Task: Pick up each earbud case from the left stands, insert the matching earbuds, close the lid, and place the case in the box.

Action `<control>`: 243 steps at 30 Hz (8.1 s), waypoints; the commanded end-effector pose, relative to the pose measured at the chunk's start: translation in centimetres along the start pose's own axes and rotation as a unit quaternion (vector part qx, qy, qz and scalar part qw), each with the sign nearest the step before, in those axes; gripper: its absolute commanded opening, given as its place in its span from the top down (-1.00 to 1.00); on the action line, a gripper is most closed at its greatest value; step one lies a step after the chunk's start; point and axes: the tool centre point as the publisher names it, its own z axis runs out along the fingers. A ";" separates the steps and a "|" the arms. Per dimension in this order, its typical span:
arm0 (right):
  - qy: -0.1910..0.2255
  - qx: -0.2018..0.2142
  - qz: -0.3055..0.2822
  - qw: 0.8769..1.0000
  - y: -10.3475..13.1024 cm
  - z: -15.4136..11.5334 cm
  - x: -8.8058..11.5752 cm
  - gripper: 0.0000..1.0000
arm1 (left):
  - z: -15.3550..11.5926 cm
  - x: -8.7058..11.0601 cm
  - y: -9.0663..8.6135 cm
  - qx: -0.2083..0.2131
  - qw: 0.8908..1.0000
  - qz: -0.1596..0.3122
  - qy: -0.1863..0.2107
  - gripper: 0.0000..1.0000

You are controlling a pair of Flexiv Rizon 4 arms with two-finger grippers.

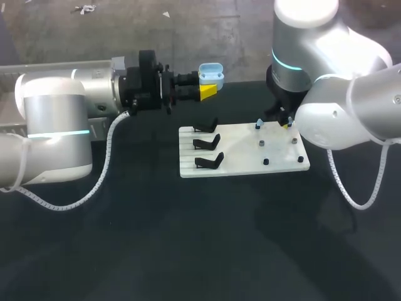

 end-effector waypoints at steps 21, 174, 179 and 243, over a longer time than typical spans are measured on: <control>0.009 0.000 0.019 1.000 -0.2 -4.4 0.2 1.00 | 0.0 0.0 -0.1 -0.003 1.000 0.001 0.000 1.00; 0.023 -0.034 0.309 0.950 14.8 -23.5 -6.9 1.00 | 0.0 0.0 -0.1 -0.003 1.000 0.001 0.000 1.00; 0.025 -0.032 0.310 0.950 14.8 -23.4 -7.0 1.00 | 0.0 0.0 -0.1 -0.003 1.000 0.001 0.000 1.00; 0.041 -0.041 0.312 0.948 15.0 -22.0 -7.3 0.58 | 0.0 0.0 -0.1 -0.003 1.000 0.001 0.000 1.00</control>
